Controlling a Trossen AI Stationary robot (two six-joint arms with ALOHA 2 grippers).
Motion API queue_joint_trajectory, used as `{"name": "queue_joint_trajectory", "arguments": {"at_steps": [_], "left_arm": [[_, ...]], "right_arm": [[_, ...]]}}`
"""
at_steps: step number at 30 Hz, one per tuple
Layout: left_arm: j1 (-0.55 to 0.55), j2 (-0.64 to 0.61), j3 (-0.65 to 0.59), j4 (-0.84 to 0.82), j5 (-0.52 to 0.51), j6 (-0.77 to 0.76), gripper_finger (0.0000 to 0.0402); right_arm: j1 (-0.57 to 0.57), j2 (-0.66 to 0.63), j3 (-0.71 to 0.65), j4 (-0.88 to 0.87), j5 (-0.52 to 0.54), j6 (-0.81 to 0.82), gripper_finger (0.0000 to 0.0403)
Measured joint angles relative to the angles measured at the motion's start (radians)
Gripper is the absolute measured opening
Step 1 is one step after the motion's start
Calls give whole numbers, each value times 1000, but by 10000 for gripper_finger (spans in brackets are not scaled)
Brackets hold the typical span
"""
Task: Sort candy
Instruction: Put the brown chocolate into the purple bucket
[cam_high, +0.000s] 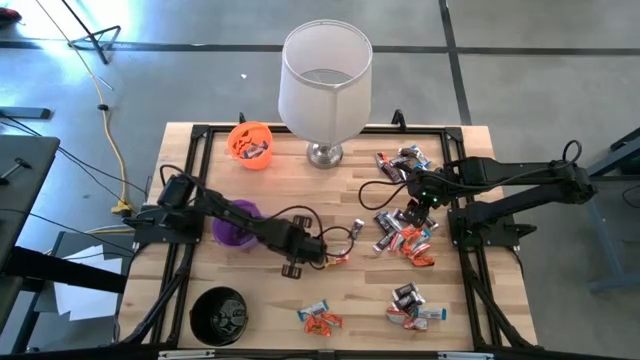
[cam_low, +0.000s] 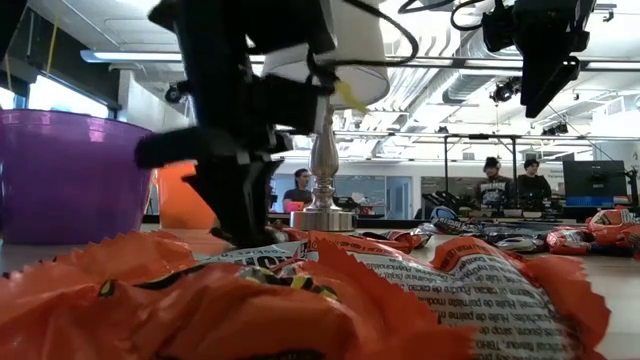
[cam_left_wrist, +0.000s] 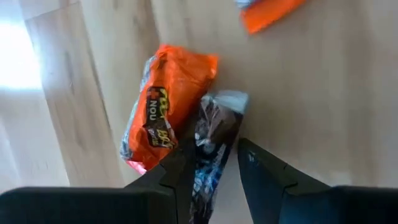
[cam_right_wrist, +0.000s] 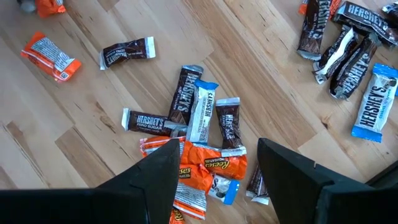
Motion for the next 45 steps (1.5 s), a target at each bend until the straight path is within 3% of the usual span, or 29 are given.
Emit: {"name": "queue_joint_trajectory", "arguments": {"at_steps": [9,19,26,40,45], "left_arm": [[28,17,1,22,20,-23,99],[29,20,16,-4,28,-130,12],[17,29,68,-108,10,-197,13],[17,21,72,-161,18,-293,16],[5,-36,119,-282,-82,-361,16]], "right_arm": [[0,0,0,1,0,0,211],[0,0,0,1,0,0,211],[0,0,0,1,0,0,211],[0,0,0,1,0,0,211],[0,0,0,3,0,0,211]]}}
